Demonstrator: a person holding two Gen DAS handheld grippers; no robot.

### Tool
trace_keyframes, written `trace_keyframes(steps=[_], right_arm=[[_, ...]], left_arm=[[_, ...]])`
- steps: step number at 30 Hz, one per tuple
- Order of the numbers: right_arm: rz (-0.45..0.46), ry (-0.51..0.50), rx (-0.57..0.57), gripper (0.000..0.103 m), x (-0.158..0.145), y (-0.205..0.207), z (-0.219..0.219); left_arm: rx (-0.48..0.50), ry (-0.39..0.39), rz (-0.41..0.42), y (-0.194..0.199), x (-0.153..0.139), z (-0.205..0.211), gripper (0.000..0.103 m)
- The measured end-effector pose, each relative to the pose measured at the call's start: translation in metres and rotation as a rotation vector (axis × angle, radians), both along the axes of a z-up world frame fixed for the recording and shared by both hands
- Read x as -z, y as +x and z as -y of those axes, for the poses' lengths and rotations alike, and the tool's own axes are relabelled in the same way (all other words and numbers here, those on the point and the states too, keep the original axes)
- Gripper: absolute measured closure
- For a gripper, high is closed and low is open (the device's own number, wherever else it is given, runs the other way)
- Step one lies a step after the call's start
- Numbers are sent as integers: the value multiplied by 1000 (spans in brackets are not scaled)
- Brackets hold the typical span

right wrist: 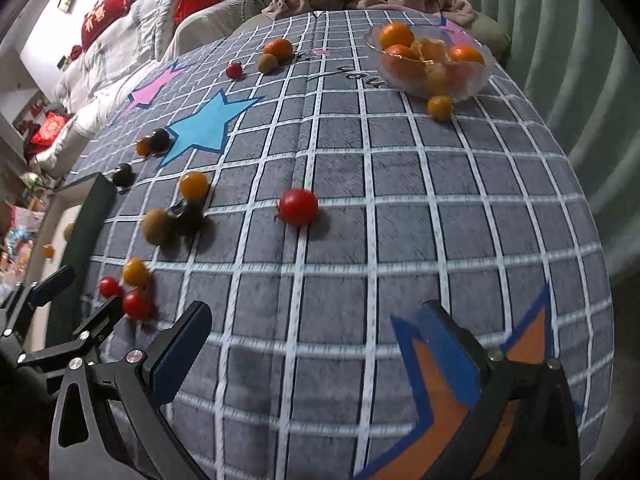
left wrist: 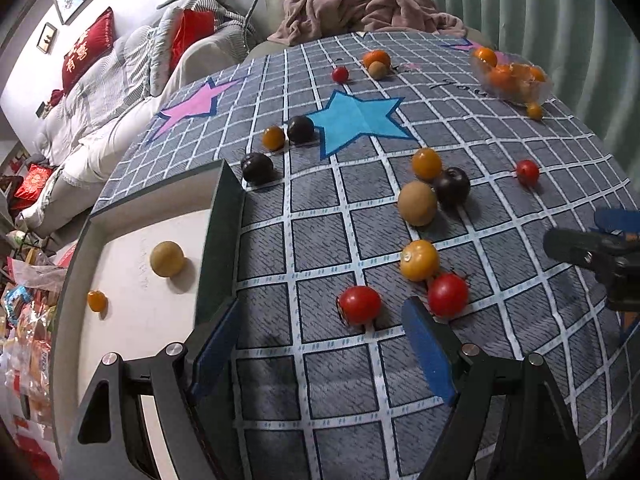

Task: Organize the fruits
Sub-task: 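Grasp a red tomato with the left tool while the right tool grasps another red tomato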

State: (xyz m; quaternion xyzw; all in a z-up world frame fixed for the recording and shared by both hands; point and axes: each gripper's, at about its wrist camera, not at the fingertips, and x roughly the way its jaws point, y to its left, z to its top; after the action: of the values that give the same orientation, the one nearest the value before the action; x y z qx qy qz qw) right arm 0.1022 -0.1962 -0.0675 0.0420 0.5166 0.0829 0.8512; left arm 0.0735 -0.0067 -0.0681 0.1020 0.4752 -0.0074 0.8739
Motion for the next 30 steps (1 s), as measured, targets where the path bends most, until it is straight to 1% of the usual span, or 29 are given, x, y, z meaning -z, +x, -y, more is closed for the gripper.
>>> trace_keyframes(steps=[6,10,11,12,14,16,17,18,19,20,21,22,26,30], right_arm=[[43,-56,-38,0,3,20,-16],[73,-91,-59,2,4,29,-25],[82,-96,-62,2,5,31,-27],[87,-99,-64,4,5,33,-28],[106,-113,-71,13,3,35,-32],[126,-120,-85,37,0,35,-36],[130,-123,-84,41,-1,36,-37],[132,-119,-84,48,-2,36,-38],[136,-115,-84,58,-2,36,-37],[139,-102,-85,69,-3,36,-36],[136,-80,-87,74,-4,35,-33],[130,-55,-86,78,-4,35,-30],[104,50,-64,78,-6,22,-11],[93,93,-44,78,-10,8,2]], left_arm=[[10,-6,29,3,1,4,21],[-1,-27,32,5,1,2,21],[-3,-38,30,5,1,1,26],[2,-59,28,5,1,1,36],[4,-73,21,5,0,3,43],[16,-71,22,3,0,7,50],[22,-79,20,3,0,7,57],[25,-88,16,2,0,8,65],[30,-106,9,1,0,9,70],[30,-109,8,1,-1,10,75],[28,-98,10,0,-1,11,81],[28,-96,8,-1,-1,11,81],[10,-155,-23,-3,-6,2,81],[6,-198,-18,-9,-15,-4,81]])
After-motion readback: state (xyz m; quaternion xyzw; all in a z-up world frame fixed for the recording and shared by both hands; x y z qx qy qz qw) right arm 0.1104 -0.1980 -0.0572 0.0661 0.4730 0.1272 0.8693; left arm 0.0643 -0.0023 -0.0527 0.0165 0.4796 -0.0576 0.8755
